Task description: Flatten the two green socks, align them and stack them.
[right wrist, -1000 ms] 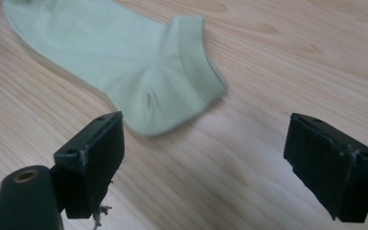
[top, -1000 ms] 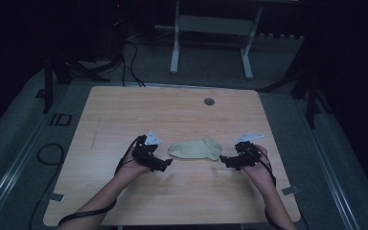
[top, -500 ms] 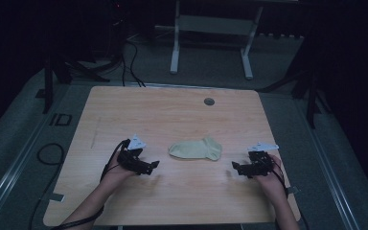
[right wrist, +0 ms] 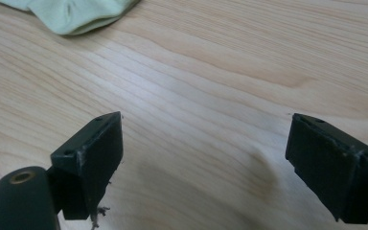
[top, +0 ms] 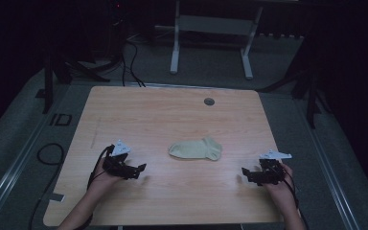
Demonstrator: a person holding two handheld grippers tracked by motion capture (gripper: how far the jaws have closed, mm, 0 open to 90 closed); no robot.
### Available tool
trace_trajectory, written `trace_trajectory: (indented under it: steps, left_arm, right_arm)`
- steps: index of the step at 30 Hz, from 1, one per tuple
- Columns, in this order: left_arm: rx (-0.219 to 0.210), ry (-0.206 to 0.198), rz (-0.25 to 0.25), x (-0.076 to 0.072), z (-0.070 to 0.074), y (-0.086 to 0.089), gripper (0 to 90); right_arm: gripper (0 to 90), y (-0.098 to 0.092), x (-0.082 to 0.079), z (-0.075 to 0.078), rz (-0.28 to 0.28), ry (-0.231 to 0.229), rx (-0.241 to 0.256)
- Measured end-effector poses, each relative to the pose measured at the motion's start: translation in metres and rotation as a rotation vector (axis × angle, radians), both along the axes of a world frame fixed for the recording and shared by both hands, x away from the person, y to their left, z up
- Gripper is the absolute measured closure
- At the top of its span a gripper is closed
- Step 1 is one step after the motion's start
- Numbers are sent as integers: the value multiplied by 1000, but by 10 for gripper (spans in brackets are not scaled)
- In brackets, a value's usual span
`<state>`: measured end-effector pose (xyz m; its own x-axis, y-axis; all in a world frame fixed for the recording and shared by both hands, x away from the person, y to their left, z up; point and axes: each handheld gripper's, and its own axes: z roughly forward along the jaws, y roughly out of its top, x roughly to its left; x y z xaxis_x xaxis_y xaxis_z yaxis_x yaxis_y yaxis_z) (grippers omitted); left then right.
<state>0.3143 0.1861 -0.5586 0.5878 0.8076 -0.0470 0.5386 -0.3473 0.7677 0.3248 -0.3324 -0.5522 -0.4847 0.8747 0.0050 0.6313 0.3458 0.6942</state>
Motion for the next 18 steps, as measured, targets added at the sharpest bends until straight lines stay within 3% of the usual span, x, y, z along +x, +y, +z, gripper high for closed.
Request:
trace_trajectory:
  steps: [18]
  left_arm:
    - [-39,-1,79,-30,-10,41,18]
  right_arm:
    - [129,-22,-19,-4,-63,-12,22]
